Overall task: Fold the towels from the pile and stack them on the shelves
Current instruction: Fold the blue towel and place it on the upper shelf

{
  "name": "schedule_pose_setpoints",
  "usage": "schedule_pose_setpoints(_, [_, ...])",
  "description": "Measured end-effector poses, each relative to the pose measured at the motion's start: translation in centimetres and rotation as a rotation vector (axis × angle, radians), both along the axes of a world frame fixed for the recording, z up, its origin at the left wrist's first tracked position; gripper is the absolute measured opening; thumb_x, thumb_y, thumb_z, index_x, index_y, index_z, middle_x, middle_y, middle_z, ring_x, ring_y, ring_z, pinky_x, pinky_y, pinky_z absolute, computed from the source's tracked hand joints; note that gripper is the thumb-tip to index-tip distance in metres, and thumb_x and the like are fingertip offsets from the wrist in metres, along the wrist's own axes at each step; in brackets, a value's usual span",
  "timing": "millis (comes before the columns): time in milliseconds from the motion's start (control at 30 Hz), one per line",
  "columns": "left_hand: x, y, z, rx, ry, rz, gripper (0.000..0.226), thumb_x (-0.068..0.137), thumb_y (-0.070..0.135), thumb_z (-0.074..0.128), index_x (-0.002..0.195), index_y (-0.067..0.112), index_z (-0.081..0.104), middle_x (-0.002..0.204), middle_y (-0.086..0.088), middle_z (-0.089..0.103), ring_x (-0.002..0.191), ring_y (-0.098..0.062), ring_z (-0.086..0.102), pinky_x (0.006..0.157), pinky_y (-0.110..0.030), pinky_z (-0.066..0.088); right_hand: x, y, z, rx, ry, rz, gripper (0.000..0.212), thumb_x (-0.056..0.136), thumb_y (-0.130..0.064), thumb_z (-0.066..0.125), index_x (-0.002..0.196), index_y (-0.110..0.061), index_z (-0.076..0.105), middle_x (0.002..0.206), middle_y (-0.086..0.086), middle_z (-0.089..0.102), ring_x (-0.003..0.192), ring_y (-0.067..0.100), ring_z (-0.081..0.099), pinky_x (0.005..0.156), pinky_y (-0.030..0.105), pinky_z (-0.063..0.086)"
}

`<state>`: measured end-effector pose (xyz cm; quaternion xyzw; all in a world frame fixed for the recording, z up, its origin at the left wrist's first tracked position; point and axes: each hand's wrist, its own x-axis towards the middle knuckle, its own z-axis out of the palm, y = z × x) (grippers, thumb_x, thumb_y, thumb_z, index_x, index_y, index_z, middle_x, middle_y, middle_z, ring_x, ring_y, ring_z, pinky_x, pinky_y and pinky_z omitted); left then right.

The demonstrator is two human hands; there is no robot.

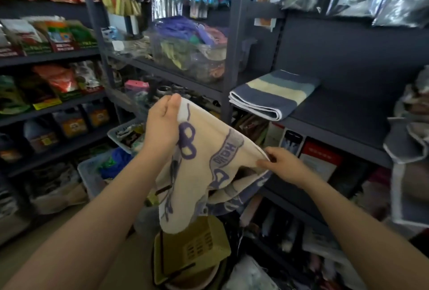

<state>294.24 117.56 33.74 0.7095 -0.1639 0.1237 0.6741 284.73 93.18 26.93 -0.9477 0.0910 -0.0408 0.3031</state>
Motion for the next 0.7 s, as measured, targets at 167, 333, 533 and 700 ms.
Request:
schedule_pose_setpoints(167, [1.0,-1.4,-1.1,-0.253,0.175,-0.019,0.032,0.098,0.036,0.040,0.074,0.016,0.048,0.068,-0.003,0.048,0.061,-0.014,0.048,0.059,-0.031,0.041,-2.6,-1.4,-1.8,-0.190,0.030,-0.365,0.023,0.091,-0.010,0.047,0.068,-0.015,0.045,0.081,0.012,0.056,0.076,0.027,0.053,0.055,0.031,0.029])
schedule_pose_setpoints(333, [3.4,-3.1,-3.0,-0.266,0.414,0.004,0.031,0.098,0.035,0.039,0.107,0.011,0.058,0.097,-0.009,0.062,0.084,-0.022,0.060,0.082,-0.038,0.050,-5.7,-2.8,-3.9,-0.059,0.222,-0.637,0.020,0.095,-0.013,0.044,0.106,-0.002,0.057,0.097,0.017,0.063,0.086,0.032,0.060,0.061,0.029,0.040])
schedule_pose_setpoints(533, [0.4,-6.0,-8.1,-0.028,0.396,-0.282,0.021,0.096,0.011,0.043,0.084,0.023,0.055,0.089,-0.005,0.058,0.076,-0.019,0.056,0.073,-0.036,0.046,-5.7,0.5,-3.4,0.571,0.088,-0.771,0.027,0.097,-0.028,0.045,0.093,-0.005,0.058,0.088,0.012,0.061,0.083,0.026,0.059,0.074,0.037,0.050])
schedule_pose_setpoints(700, [-3.5,-6.8,-10.1,0.302,0.019,-0.737,0.044,0.084,-0.014,0.039,0.072,0.022,0.061,0.082,0.004,0.058,0.076,0.009,0.057,0.076,-0.009,0.040,-5.3,2.3,-1.2,0.723,0.016,-0.797,0.035,0.098,-0.037,0.041,0.096,-0.006,0.056,0.095,0.012,0.061,0.096,0.029,0.060,0.091,0.041,0.049])
